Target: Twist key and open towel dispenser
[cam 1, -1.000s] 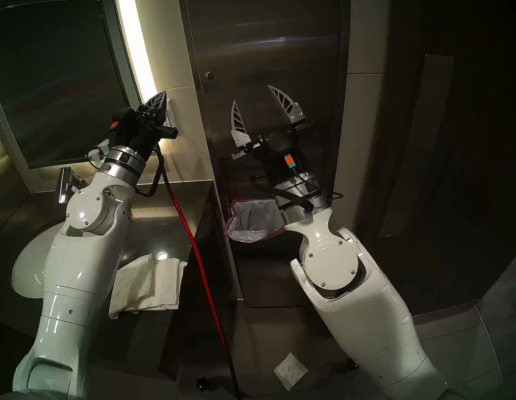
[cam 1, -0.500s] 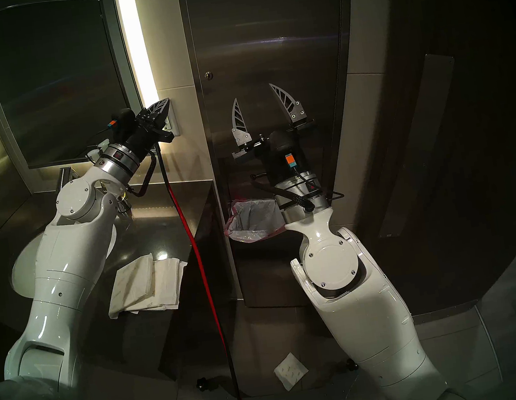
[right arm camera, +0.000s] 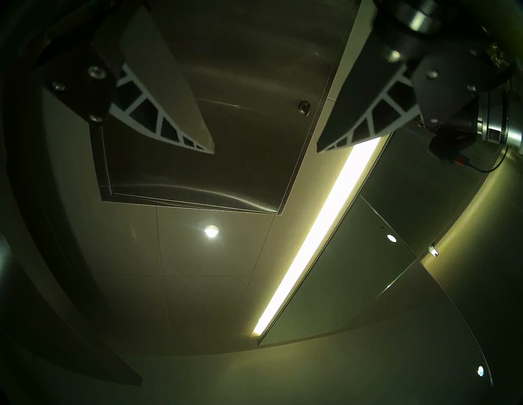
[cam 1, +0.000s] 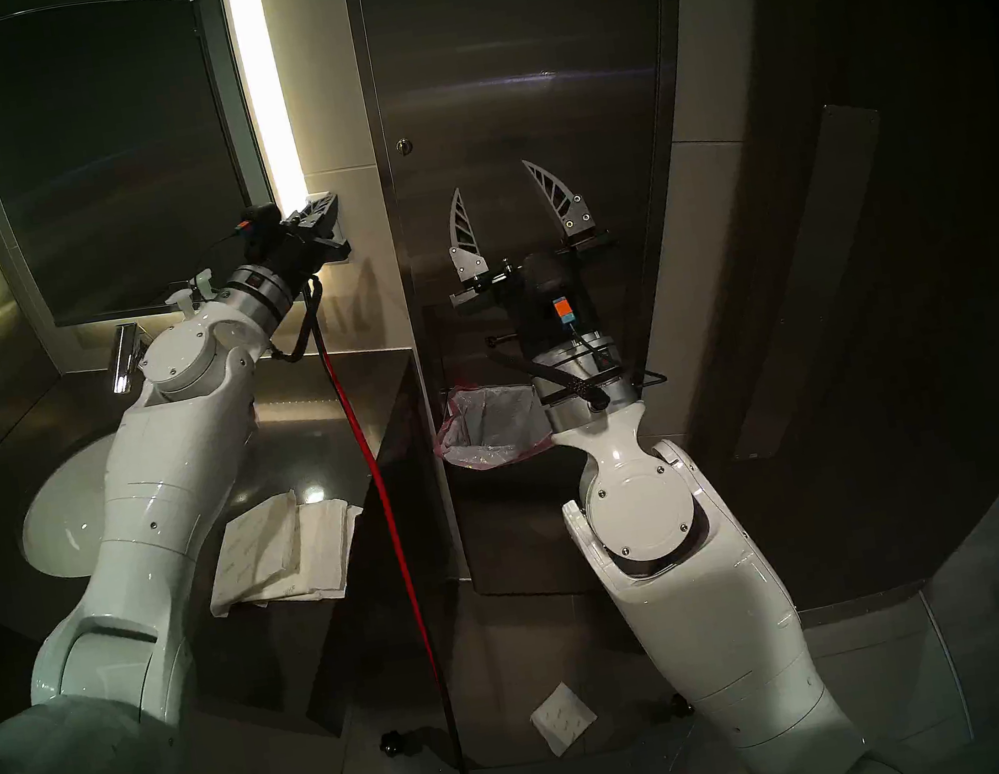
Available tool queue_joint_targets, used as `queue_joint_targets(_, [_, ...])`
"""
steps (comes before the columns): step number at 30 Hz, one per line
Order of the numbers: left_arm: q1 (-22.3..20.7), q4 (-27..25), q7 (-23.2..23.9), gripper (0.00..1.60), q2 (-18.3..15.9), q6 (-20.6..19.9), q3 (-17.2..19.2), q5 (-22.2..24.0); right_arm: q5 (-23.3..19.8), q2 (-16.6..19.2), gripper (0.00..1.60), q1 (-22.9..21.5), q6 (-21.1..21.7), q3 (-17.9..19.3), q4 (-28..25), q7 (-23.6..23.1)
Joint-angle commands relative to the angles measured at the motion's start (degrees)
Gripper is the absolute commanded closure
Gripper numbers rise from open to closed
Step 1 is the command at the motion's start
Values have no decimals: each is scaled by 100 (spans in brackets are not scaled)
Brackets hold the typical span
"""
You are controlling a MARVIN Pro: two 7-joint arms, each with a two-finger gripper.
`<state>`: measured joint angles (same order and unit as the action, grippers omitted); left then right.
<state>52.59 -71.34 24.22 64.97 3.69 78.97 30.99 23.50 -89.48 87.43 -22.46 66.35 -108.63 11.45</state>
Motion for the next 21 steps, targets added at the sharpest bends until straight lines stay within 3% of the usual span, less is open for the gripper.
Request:
queue_joint_targets(1, [-560, 181, 247, 160, 225, 57, -43, -73, 8, -13, 30, -49, -6, 2, -77, -1])
queue_joint_targets(4, [-865, 551, 478, 160, 209, 121, -196, -46, 9, -13, 30, -49, -7, 2, -77, 0])
queue_joint_targets(5, [-715, 401, 479, 160, 238, 102, -81, -85, 9, -12, 30, -49, -7, 2, -77, 1])
queue_joint_targets(6, [-921, 644, 600, 160, 218, 155, -204, -39, 9, -12, 30, -49, -7, 2, -77, 1])
queue_joint_targets(13, [-1107, 1066, 1026, 160, 272, 324, -253, -10, 11, -12, 30, -49, -5, 1, -80, 1])
queue_joint_targets(21, [-1231, 1275, 1398, 160, 304, 443, -257, 76, 12, -11, 30, -49, -5, 1, -80, 2])
